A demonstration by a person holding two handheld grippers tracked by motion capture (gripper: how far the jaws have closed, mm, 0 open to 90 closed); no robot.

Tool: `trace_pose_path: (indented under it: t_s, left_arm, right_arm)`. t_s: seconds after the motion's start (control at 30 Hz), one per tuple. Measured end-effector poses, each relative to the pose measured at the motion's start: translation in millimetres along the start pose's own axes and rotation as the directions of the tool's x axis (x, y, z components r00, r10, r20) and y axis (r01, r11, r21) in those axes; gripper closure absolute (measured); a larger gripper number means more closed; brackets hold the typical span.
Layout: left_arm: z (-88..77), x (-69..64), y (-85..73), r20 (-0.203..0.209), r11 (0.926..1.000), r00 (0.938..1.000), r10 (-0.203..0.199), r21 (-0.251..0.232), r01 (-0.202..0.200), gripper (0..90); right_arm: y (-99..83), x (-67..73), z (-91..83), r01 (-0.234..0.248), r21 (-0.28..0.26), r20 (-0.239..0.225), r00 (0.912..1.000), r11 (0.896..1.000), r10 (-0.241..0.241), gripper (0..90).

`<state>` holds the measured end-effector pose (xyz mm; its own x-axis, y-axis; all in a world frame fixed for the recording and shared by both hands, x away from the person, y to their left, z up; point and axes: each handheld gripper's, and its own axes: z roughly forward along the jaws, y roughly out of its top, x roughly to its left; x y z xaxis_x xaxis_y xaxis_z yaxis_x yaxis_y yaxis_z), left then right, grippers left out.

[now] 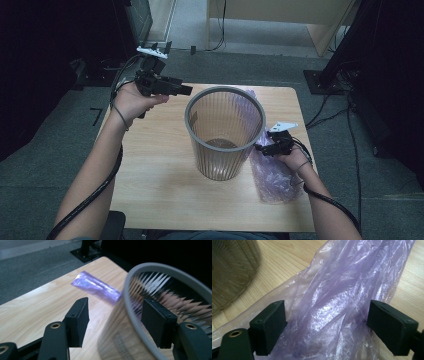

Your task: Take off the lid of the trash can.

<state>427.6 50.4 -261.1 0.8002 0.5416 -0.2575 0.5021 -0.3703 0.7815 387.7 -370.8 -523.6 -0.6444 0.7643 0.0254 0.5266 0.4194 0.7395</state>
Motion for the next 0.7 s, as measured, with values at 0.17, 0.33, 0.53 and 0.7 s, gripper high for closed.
trace_pose_path:
  t_s: [0.17, 0.33, 0.53, 0.7]
  left_arm:
    - [10.7, -6.6, 3.1, 0.01, 0.9993, 0.9999, 0.007, 0.037, -0.008, 37.6]
    - [19.4, -9.1, 3.4, 0.01, 0.9983, 0.9998, 0.017, 0.055, -0.018, 39.5]
    - [27.8, -11.0, -0.5, -0.024, 0.9987, 0.9986, 0.047, 0.019, -0.047, 41.7]
    - [34.0, -12.0, -4.5, -0.026, 0.998, 0.9977, 0.063, 0.007, -0.063, 43.0]
  right_arm:
    - [0.1, 0.2, 0.1, 0.0, 0.001, 0.001, 1.0, 1.0, 0.0, 14.8]
    - [0.3, 0.4, 0.3, 0.0, 0.002, 0.002, 1.0, 1.0, 0.0, 14.2]
    - [0.5, 0.7, 0.7, 0.002, 0.002, 0.003, 1.0, 1.0, -0.002, 13.7]
    - [0.7, 1.4, 1.0, -0.002, 0.003, 0.009, 1.0, 1.0, 0.001, 13.4]
